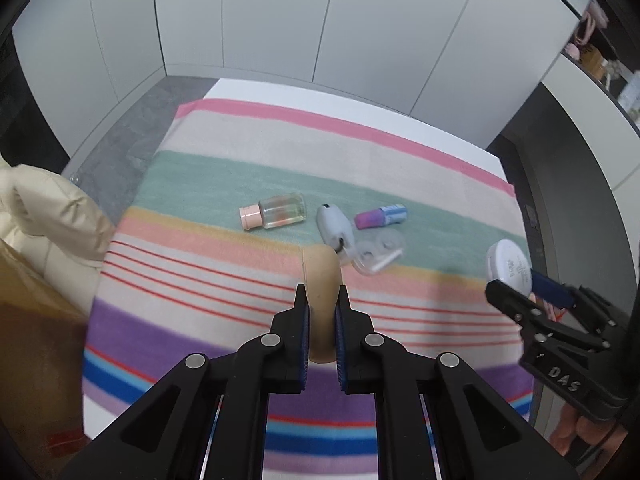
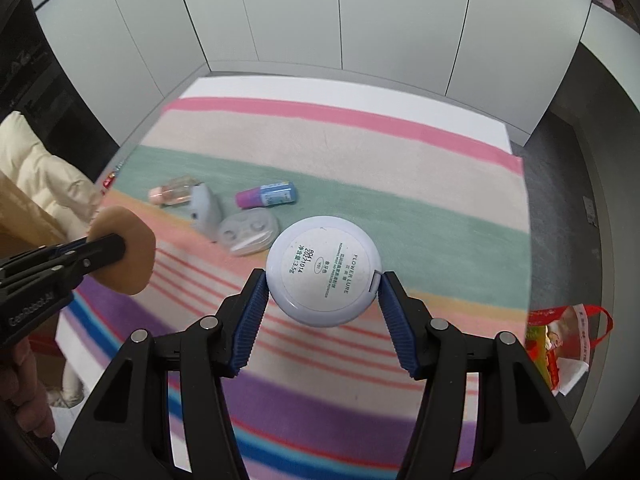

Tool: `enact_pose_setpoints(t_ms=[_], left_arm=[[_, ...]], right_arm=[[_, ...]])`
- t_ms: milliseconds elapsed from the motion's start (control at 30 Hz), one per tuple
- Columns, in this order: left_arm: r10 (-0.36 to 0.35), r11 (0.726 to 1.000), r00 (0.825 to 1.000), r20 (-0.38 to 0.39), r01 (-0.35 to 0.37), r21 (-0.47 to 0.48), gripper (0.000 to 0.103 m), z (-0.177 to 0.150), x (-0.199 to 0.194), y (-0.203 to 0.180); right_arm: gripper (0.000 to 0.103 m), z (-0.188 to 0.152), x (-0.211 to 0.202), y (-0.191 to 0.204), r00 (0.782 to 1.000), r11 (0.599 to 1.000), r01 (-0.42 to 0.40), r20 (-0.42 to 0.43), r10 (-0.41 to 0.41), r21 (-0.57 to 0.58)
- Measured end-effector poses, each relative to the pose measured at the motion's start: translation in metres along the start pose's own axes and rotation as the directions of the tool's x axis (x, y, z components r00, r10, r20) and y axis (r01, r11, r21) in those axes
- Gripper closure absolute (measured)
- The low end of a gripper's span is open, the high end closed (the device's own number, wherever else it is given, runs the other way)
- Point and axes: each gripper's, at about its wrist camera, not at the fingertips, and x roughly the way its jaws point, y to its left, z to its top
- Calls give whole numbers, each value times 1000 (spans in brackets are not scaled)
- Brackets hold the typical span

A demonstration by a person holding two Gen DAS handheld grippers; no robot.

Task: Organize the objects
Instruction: 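Carry the sponge and the compact with both tools over the cardboard box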

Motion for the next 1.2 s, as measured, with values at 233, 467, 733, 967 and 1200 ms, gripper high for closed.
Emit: enact_pose_setpoints(t_ms=[233, 467, 733, 967, 1200], left_arm=[[4, 999, 999, 35, -5, 37, 92, -18, -42, -7], [-13, 998, 993, 116, 6, 57, 92, -33, -88, -14], [-57, 994, 985, 161, 41, 100, 92, -33, -110, -28], [-60, 993, 984, 169, 41, 115, 92, -38, -120, -23], [-41, 997, 978, 204, 27, 73, 92, -37, -127, 7]], right_arm=[[44, -16, -64, -9, 1000, 1000, -6, 30, 6, -8], [44, -37, -114, -9, 998, 1000, 6, 59, -5, -25], [44, -52, -140, -9, 997, 1000, -1, 72, 2, -14], [44, -36, -156, 2, 994, 1000, -14, 110, 17, -25], [44, -25, -147, 23, 994, 998, -19, 107, 25, -58]])
